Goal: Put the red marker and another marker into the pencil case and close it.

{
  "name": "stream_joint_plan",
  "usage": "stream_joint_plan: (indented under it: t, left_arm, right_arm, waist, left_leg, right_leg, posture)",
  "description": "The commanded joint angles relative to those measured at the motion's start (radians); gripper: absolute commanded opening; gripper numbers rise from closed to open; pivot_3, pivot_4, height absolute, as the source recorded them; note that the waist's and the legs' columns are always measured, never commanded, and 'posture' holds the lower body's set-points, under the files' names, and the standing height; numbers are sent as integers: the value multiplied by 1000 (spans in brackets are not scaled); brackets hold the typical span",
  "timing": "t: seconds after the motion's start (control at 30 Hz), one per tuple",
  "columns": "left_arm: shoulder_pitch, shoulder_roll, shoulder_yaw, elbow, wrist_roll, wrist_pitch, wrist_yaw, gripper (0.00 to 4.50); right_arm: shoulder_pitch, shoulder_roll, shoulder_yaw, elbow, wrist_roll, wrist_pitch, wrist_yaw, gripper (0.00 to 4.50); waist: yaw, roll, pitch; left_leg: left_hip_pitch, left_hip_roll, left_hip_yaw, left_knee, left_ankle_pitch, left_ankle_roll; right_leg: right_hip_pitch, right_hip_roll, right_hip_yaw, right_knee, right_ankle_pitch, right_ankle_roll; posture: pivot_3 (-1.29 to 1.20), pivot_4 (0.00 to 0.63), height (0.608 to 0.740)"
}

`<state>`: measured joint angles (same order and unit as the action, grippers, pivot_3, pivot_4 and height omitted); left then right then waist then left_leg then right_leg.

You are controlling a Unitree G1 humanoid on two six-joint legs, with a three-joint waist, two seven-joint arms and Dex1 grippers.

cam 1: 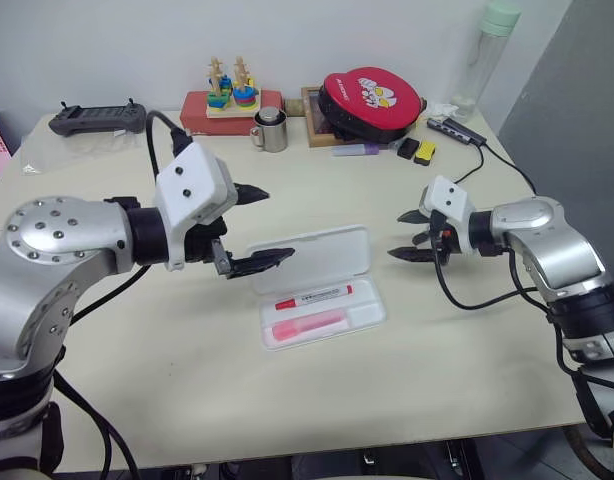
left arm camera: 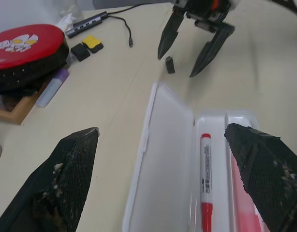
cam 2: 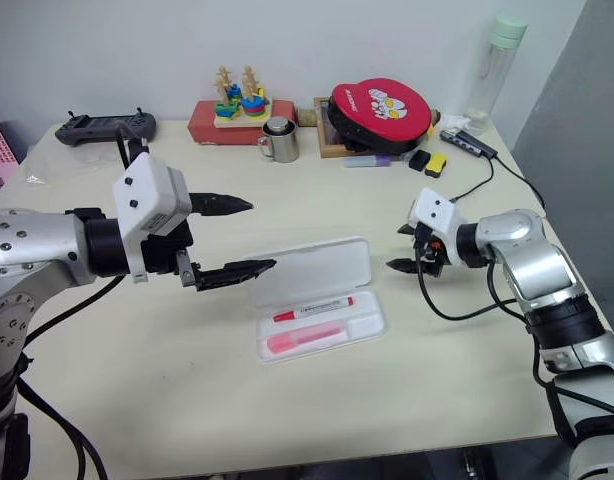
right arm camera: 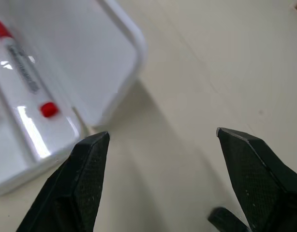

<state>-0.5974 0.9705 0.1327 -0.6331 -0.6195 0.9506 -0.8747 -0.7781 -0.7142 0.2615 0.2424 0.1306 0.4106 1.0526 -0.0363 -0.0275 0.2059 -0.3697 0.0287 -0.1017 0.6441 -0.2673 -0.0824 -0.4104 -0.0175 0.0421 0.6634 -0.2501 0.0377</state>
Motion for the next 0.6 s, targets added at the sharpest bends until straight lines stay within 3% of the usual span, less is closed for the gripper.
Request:
stream_joint_plan:
  t: [0.03,0.3,0.6]
  left_arm:
    - [-26,23,-12,-16,-3,-1,14,4468]
    - [-16,27,-22,-4,-6,-5,26,4468]
    - [6,19,-27,-4,-1,-7,51,4468]
  right_arm:
    - [-42,24,-18,121,-44,-74,-26,3719]
    - [-100,94,-33,416,-119,-178,-97,3719]
    - [-133,132,-55,547,-145,-211,-129,3719]
  waist:
    - [-3,0,0]
    - [-15,0,0]
    - [-21,0,0]
  left_leg:
    - [0,0,0,0,0,0]
    - [0,0,1,0,0,0]
    - [0,0,1,0,0,0]
  right_leg:
    - [0,0,0,0,0,0]
    - [0,0,0,1,0,0]
    - [0,0,1,1,0,0]
  posture:
    - [0,150,740]
    - [0,150,740]
    - [0,150,740]
